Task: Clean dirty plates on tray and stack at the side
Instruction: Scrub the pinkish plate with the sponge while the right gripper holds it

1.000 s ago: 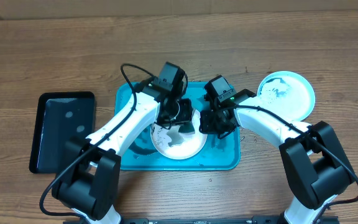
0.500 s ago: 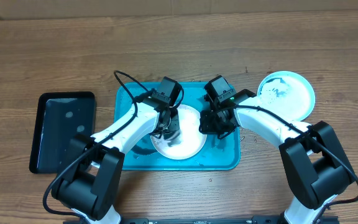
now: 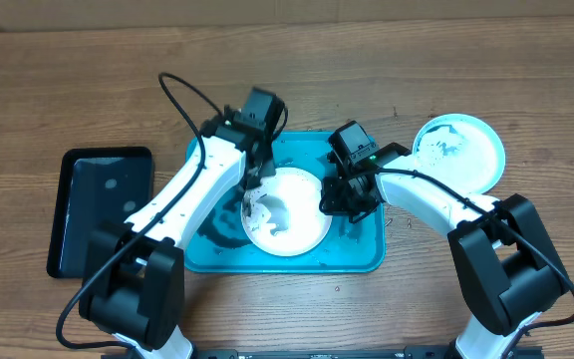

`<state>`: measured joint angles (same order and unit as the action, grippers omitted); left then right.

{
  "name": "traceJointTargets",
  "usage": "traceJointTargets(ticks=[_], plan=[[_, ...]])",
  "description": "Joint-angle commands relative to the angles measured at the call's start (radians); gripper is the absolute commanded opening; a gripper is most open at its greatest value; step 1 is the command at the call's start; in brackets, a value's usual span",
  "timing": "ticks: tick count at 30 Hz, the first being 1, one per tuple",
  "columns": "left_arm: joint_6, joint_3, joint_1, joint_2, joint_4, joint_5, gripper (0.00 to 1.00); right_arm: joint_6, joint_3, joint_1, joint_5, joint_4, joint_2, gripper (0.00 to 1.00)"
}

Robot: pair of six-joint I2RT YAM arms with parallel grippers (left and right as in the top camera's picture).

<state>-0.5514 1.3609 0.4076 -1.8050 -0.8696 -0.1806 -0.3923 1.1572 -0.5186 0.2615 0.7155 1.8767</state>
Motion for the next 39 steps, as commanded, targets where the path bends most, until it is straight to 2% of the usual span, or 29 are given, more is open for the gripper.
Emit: traceJointTargets(ticks=[1,6,15,22,26,32,35,39], plan=[[0.058,0.028,0.000,-0.006,0.018,0.276,0.04,-0.008,0.001,0.003,-0.005,-0.007,-0.002,0.04],[0.056,-0.029,0.018,-0.008,0.064,0.468,0.04,-0.030,0.001,0.003,-0.003,-0.012,-0.002,0.04],[0.026,-0.229,0.064,-0.027,0.269,0.447,0.04,-0.031,0.001,0.003,0.010,-0.019,-0.002,0.04],[0.013,-0.246,0.051,-0.053,0.254,0.180,0.04,-0.031,0.001,0.003,0.030,-0.018,-0.002,0.04],[0.015,-0.246,0.034,-0.067,0.234,-0.026,0.04,-0.026,0.001,0.003,0.030,-0.006,-0.002,0.04],[0.058,-0.246,-0.002,-0.072,0.203,-0.154,0.04,0.000,0.001,0.003,0.017,0.016,-0.002,0.04],[0.058,-0.241,-0.013,-0.070,0.179,-0.268,0.04,0.000,0.001,0.003,0.014,0.016,-0.002,0.04],[0.058,-0.176,-0.013,-0.061,0.090,-0.370,0.04,-0.001,0.001,0.003,-0.006,0.016,-0.002,0.04]])
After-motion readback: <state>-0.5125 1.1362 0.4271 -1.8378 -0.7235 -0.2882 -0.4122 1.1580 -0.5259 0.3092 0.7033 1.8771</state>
